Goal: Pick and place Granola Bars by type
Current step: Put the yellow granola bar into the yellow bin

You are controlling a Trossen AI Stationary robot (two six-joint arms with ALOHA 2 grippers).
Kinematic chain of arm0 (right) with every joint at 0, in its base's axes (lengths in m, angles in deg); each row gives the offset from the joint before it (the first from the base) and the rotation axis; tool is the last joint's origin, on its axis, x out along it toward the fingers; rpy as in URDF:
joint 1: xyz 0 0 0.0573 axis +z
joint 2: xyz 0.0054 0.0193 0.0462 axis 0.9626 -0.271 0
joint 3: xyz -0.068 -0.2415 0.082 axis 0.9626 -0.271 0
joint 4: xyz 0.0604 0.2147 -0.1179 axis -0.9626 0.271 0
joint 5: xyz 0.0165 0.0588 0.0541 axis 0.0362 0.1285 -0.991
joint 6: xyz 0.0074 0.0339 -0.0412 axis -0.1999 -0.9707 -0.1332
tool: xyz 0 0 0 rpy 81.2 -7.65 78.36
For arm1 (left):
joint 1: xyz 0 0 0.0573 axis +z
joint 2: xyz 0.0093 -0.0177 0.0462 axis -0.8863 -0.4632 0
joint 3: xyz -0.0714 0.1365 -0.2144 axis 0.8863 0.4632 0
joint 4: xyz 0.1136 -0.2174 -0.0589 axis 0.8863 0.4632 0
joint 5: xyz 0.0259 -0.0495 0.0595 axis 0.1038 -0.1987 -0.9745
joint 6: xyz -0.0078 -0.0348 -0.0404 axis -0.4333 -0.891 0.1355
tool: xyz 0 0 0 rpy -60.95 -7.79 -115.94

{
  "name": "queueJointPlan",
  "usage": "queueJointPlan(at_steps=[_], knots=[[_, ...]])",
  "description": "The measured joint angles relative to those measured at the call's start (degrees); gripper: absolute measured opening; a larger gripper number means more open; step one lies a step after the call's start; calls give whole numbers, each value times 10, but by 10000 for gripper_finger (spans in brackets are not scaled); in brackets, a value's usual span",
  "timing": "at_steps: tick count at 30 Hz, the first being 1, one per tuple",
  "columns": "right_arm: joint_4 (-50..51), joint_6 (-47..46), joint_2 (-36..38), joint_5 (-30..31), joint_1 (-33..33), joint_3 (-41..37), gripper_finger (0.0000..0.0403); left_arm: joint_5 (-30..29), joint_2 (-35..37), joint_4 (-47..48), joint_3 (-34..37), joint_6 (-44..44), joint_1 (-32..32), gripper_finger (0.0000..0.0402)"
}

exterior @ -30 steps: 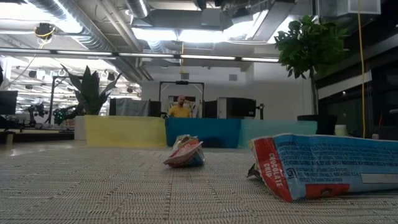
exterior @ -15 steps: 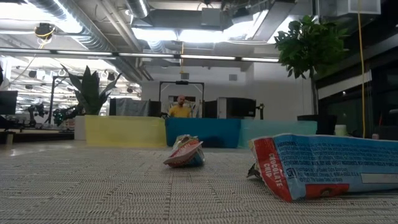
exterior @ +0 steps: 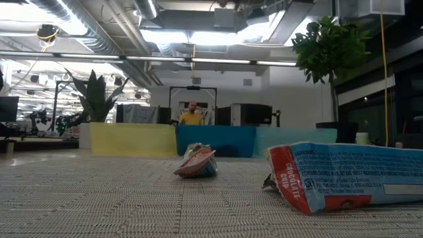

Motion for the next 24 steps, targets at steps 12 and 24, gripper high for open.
queueJointPlan(at_steps=[12, 24], knots=[[95, 20, 53, 107, 0, 0, 335, -38, 13, 99, 1, -60, 0, 24], [134, 18, 79, 108, 0, 0, 336, -44, 63, 218, 0, -156, 64, 24]])
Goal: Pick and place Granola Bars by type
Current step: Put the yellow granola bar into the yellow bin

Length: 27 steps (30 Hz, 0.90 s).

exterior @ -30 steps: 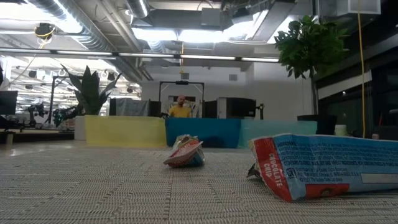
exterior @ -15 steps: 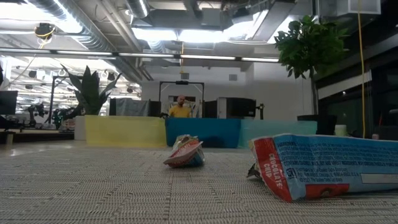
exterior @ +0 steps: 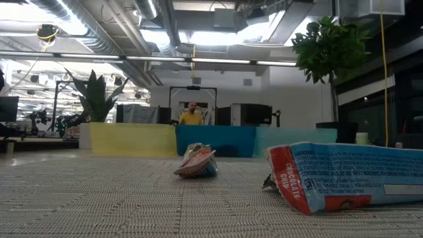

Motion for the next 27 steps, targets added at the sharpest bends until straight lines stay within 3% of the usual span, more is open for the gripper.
queueJointPlan(at_steps=[7, 14, 27], knots=[[42, 2, 0, 1, 0, 0, 336, 3, 7, 12, 0, 4, 41, 24], [48, 12, 0, 1, 0, 0, 336, 40, 8, 33, 0, 6, 121, 24], [59, 32, 0, 1, 0, 0, 336, 208, -31, 117, 0, 21, 318, 24]])
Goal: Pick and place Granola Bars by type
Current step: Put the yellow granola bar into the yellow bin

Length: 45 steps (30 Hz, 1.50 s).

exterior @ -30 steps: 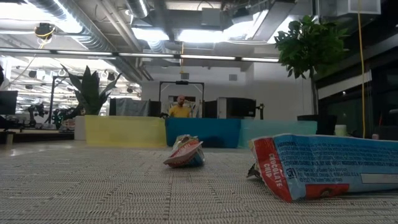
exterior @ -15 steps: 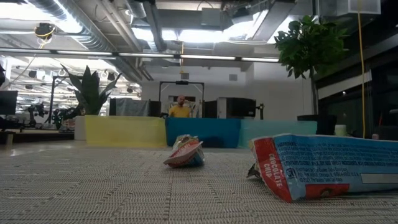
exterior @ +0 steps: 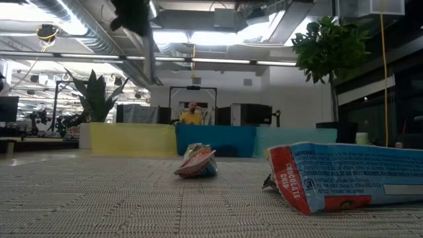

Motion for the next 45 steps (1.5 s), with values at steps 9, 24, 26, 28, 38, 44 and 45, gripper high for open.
queueJointPlan(at_steps=[9, 24, 26, 28, 38, 44, 45], knots=[[29, 0, 0, 0, 0, 0, 336, 7, -69, 26, 0, 54, 47, 24], [67, -2, 0, -1, 0, 0, 336, 36, -197, 52, 0, 70, 85, 24], [67, -1, 0, -1, 0, 0, 336, 44, -213, 52, 0, 70, 93, 24], [67, 0, 0, -1, 0, 0, 336, 54, -228, 52, 0, 70, 99, 24], [68, 0, 0, -1, 0, 0, 336, 73, -283, 50, 0, 78, 106, 25], [71, 0, 0, -1, 0, 0, 336, 92, -296, 50, 0, 86, 105, 46], [71, 0, 0, -1, 0, 0, 336, 90, -296, 50, 0, 86, 105, 52]])
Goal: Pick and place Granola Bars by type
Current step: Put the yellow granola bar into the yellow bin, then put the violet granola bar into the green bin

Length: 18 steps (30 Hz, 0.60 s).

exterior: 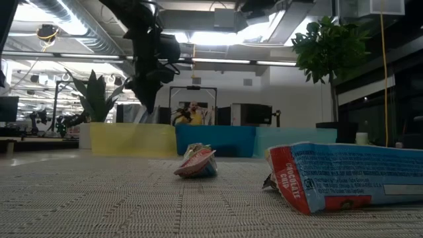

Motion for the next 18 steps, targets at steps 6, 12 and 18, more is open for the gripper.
queueJointPlan(at_steps=[6, 12, 18], knots=[[0, 0, 0, 0, 0, 0, 335, -27, 3, 0, 0, 4, 0, 87], [0, 0, 0, 0, 0, 0, 335, -23, 3, 1, 0, 4, 0, 132], [0, 0, 0, 0, 0, 0, 335, -23, 15, 7, 0, -5, 0, 167]])
